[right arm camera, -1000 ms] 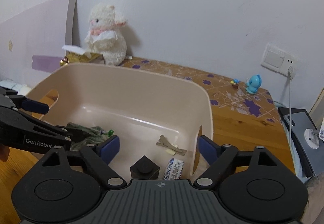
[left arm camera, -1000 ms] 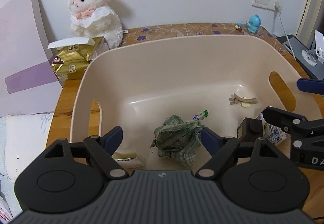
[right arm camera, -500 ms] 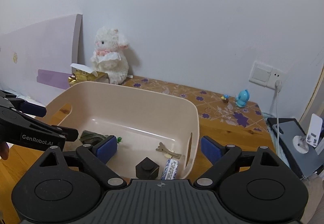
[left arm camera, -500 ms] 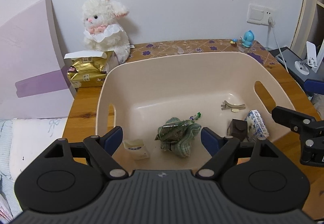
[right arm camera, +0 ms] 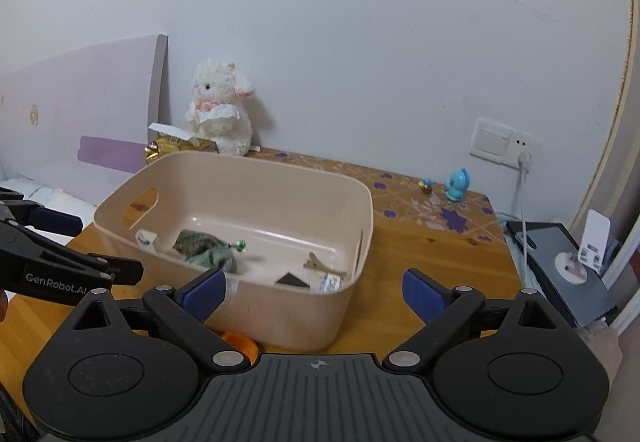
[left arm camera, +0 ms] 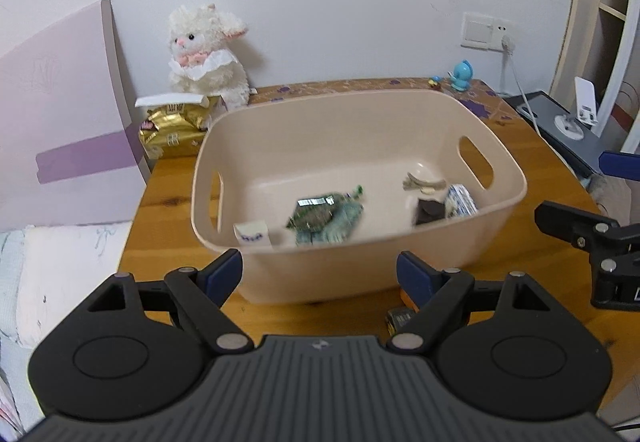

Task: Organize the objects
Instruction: 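Grasp the small dark box with left tool while right tool grasps the orange cloth, then drop the dark box into the basket with left tool while right tool drops the orange cloth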

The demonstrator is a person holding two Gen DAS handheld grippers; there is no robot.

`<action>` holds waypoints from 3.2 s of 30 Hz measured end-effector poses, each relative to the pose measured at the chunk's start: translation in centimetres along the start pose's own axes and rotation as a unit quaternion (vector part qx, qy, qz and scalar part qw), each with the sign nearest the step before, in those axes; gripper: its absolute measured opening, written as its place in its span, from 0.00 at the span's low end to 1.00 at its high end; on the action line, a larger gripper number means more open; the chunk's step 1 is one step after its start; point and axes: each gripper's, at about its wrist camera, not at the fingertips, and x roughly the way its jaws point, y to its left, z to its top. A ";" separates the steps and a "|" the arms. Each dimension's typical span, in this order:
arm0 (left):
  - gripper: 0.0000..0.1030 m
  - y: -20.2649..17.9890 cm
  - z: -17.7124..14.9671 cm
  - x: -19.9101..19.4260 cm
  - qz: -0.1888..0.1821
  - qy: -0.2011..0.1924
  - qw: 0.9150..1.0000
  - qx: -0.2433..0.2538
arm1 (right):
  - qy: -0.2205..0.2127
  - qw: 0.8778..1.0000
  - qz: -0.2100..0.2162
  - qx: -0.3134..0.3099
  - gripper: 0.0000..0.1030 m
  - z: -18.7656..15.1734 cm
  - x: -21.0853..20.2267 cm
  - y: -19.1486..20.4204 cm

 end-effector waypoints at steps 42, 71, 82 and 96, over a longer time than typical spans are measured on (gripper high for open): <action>0.83 -3.5 -8.0 9.4 -0.052 0.080 0.995 -0.009 | 0.155 0.987 0.032 -0.006 1.00 -11.1 7.7 0.8; 0.42 -0.3 -6.8 11.6 -0.064 0.030 0.997 0.032 | 0.106 0.991 0.077 -0.024 0.71 -9.5 12.1 4.0; 0.24 -0.1 -8.0 10.1 -0.057 0.041 0.997 0.019 | 0.105 0.992 0.063 -0.037 0.14 -9.6 10.2 5.2; 0.24 1.1 -9.5 2.3 -0.038 -0.004 0.999 0.008 | 0.062 0.997 0.045 -0.007 0.13 -10.2 1.7 4.2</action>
